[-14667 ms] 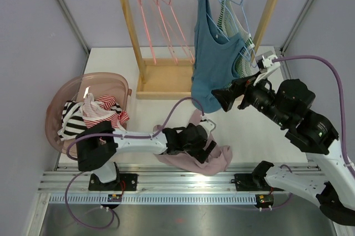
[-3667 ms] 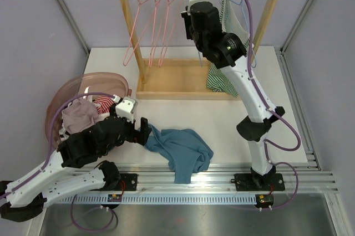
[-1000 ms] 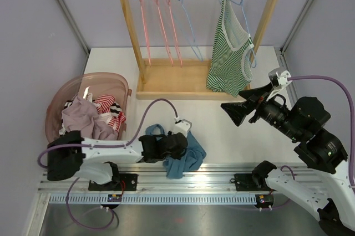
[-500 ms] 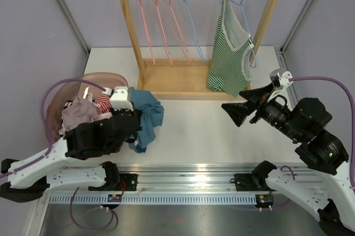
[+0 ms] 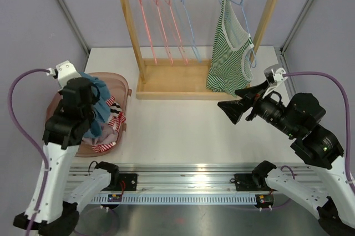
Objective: Remove the tank top from the hanger
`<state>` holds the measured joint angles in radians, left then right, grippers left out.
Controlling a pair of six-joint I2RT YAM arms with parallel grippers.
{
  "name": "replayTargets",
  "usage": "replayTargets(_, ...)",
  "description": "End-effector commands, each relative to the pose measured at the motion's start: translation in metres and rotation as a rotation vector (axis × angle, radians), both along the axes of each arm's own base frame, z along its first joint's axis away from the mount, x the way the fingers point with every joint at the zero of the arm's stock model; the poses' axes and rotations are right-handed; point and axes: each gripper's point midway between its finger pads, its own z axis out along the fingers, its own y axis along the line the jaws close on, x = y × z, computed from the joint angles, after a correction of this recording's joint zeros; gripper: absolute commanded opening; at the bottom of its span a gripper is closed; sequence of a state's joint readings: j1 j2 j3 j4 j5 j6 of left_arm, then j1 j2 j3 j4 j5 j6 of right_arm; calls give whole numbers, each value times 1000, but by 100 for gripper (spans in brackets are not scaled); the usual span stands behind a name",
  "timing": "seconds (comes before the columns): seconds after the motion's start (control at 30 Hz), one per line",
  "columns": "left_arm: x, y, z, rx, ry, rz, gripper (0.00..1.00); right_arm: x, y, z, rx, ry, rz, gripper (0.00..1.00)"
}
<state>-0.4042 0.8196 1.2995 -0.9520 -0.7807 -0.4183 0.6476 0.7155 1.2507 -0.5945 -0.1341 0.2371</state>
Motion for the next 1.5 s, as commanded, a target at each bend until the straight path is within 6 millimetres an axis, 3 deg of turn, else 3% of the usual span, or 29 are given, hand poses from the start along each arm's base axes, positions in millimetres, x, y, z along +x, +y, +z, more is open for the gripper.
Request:
replayTargets(0.0, 42, 3, -17, -89, 29, -79, 0, -5, 8, 18, 55, -37, 46, 100)
replayTargets(0.03, 47, 9, -26, -115, 44, -68, 0, -4, 9, 18, 58, -33, 48, 99)
replayTargets(0.07, 56, 20, -51, -163, 105, -37, 0, -4, 9, 16, 56, -31, 49, 99)
replayTargets(0.13, 74, 24, -74, -201, 153, -40, 0, -3, 11, 13, 52, -24, 52, 100)
replayTargets(0.17, 87, 30, -104, -257, 239, -26, 0, -1, 13, 10, 48, -19, 55, 99)
replayTargets(0.23, 97, 46, -137, -352, 324, 1, 0, 3, 16, 2, 39, -5, 59, 100)
replayTargets(0.27, 106, 41, -166, -455, 397, -29, 0, 6, 19, -1, 36, 3, 59, 99)
replayTargets(0.33, 110, 49, -182, -572, 412, -23, 2, 12, 21, -8, 36, 25, 43, 99)
replayTargets(0.37, 111, 50, -190, -592, 432, -16, 14, 15, 21, -11, 35, 36, 29, 99)
replayTargets(0.47, 113, 48, -202, -619, 459, -27, 40, 36, 7, -18, 38, 78, -120, 99)
replayTargets(0.53, 113, 42, -200, -619, 458, -49, 55, 48, -4, -29, 15, 134, -222, 99)
replayTargets(0.57, 113, 42, -197, -612, 449, -51, 70, 55, -15, -26, 10, 133, -297, 100)
replayTargets(0.63, 111, 37, -181, -592, 405, -79, 90, 60, -24, -35, -34, 164, -357, 99)
replayTargets(0.67, 112, 34, -173, -583, 373, -95, 99, 63, -33, -30, -36, 155, -409, 100)
replayTargets(0.73, 109, 22, -153, -564, 319, -162, 99, 65, -42, -34, -68, 165, -456, 100)
replayTargets(0.93, 93, 1, -99, -402, 174, -236, 99, 63, -62, -22, -101, 117, -522, 99)
replayTargets(1.0, 80, -20, -78, -315, 136, -288, 99, 65, -71, -17, -135, 85, -556, 100)
replayTargets(1.03, 73, -11, -77, -238, 148, -228, 99, 68, -72, -17, -158, 80, -565, 100)
replayTargets(1.1, 60, -21, -58, -165, 107, -234, 99, 73, -81, -10, -194, 53, -615, 99)
replayTargets(1.23, 36, -50, -44, -173, 57, -351, 99, 93, -85, 1, -287, 14, -679, 99)
replayTargets(1.27, 32, -56, -45, -181, 54, -378, 99, 97, -86, 13, -286, -7, -696, 100)
replayTargets(1.3, 24, -66, -45, -190, 49, -425, 99, 107, -81, 12, -330, -10, -692, 99)
replayTargets(1.33, 15, -73, -49, -193, 54, -457, 99, 111, -82, 28, -326, -36, -692, 100)
replayTargets(1.4, 8, -78, -53, -183, 61, -485, 99, 130, -74, 28, -360, -21, -686, 100)
replayTargets(1.43, 3, -79, -55, -179, 65, -493, 99, 134, -72, 46, -327, -42, -665, 99)
replayTargets(1.47, 0, -81, -58, -177, 66, -511, 99, 141, -69, 49, -334, -44, -651, 99)
